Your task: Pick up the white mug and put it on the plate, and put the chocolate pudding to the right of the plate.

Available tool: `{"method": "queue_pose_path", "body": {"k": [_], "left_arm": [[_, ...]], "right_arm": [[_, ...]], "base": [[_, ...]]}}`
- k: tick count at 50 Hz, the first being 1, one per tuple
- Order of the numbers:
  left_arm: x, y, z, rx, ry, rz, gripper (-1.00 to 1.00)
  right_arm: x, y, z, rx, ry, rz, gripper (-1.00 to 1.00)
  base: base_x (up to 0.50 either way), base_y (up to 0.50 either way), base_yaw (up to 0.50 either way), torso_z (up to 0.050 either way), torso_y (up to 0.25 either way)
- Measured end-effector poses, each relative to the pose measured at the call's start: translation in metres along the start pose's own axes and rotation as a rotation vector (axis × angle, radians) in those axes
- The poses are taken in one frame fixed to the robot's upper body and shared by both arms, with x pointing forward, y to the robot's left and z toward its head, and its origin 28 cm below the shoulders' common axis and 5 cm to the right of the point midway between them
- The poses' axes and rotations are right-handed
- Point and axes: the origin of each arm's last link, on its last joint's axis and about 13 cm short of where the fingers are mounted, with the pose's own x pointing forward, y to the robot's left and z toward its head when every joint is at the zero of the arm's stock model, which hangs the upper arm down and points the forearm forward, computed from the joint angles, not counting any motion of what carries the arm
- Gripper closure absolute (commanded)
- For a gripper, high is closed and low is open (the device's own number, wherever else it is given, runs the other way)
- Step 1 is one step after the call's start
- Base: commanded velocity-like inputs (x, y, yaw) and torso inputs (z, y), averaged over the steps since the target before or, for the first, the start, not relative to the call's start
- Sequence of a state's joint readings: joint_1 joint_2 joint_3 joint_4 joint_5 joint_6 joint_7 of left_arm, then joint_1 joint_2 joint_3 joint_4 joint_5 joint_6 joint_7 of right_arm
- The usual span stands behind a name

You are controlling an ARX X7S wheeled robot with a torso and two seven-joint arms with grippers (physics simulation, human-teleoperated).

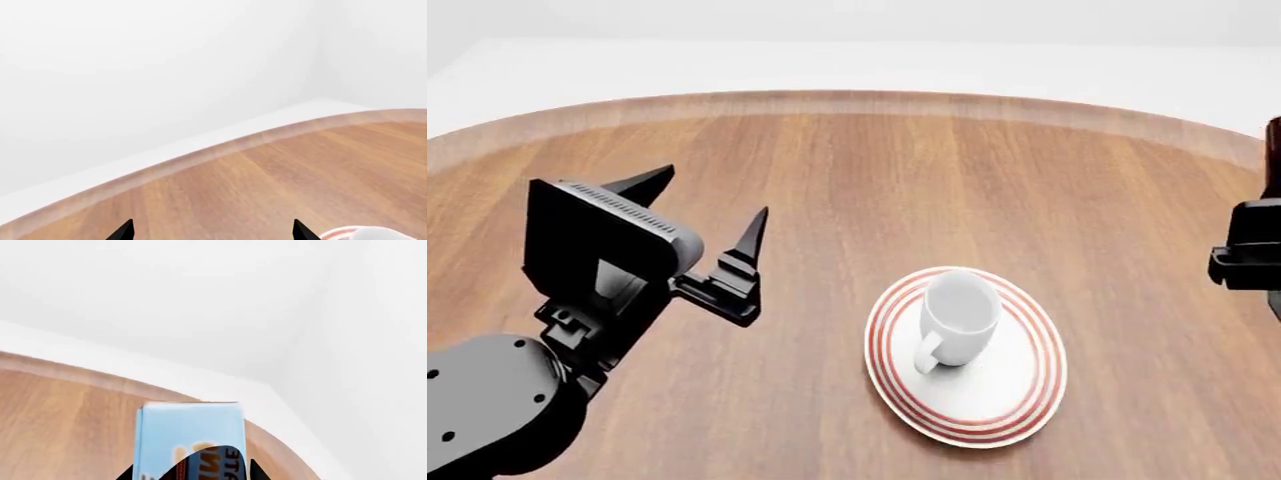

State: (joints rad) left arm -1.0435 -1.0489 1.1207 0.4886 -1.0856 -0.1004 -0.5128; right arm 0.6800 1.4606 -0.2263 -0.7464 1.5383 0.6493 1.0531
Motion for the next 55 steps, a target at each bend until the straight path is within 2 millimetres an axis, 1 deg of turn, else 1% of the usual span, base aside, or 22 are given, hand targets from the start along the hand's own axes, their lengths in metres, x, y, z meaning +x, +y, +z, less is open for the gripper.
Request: {"method": "queue_pose_path", "body": {"k": [16, 25, 31, 44, 55], "left_arm": [[0.003, -0.003, -0.002, 0.004, 0.007, -0.018, -1.00], [0.004, -0.004, -0.002, 0.006, 0.010, -0.023, -1.00], [0.005, -0.005, -0.002, 0.007, 0.013, -0.025, -1.00], [0.006, -0.006, -0.003, 0.012, 0.017, -0.029, -1.00], [0.006, -0.007, -0.004, 0.013, 0.023, -0.033, -1.00]], "right_arm": [[0.038, -0.004, 0.008, -0.023, -0.012, 0.090, 1.00], [0.057, -0.006, 0.009, -0.021, 0.004, 0.119, 1.00], [0.073, -0.009, 0.010, -0.022, 0.026, 0.134, 1.00], [0.119, -0.011, 0.009, 0.082, 0.183, 0.170, 1.00], [0.156, -0.002, 0.003, 0.131, 0.294, 0.207, 1.00]], "base": [[0.00, 0.00, 0.00, 0.000, 0.000], [0.00, 0.00, 0.00, 0.000, 0.000], [0.00, 0.00, 0.00, 0.000, 0.000], [0.00, 0.00, 0.00, 0.000, 0.000], [0.00, 0.00, 0.00, 0.000, 0.000]]}}
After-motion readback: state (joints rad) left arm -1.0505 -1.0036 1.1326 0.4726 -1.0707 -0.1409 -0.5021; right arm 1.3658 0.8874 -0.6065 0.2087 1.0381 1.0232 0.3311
